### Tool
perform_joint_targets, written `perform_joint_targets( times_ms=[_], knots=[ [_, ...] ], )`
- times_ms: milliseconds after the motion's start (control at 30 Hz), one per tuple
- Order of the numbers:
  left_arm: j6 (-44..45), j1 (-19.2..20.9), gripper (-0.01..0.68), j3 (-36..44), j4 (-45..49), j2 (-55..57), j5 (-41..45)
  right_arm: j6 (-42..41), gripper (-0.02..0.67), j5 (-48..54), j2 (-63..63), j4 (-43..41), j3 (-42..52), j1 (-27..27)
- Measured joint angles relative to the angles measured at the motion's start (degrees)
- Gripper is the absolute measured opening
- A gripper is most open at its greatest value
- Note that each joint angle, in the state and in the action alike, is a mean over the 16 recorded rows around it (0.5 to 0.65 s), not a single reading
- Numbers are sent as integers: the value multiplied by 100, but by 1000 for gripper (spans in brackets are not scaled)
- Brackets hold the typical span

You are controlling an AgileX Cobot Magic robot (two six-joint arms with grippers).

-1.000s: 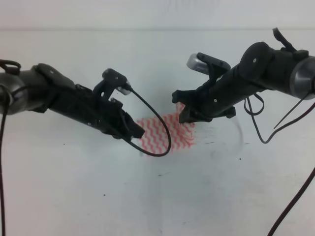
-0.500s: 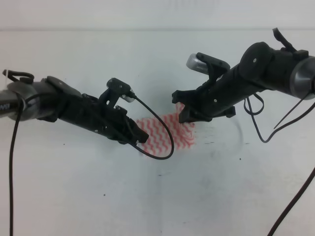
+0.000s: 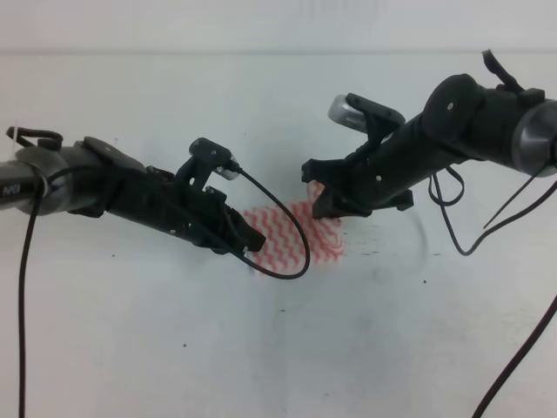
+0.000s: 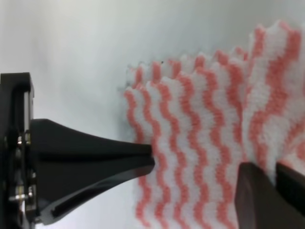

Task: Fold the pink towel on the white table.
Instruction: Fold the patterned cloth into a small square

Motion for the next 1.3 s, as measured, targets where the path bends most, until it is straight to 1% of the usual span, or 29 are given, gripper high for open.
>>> perform_joint_targets(
  times_ms=[500,967,1300],
  knots=[
    [33,0,-1,-1,-47,6,-7,-2,-10,-21,82,-43,-181,267],
    [32,0,0,-1,-53,9,-9,2,-8,-83,264,66,-205,390],
    [32,0,0,-1,-53,9,-9,2,-8,-7,447,159,-424,420]
  ],
)
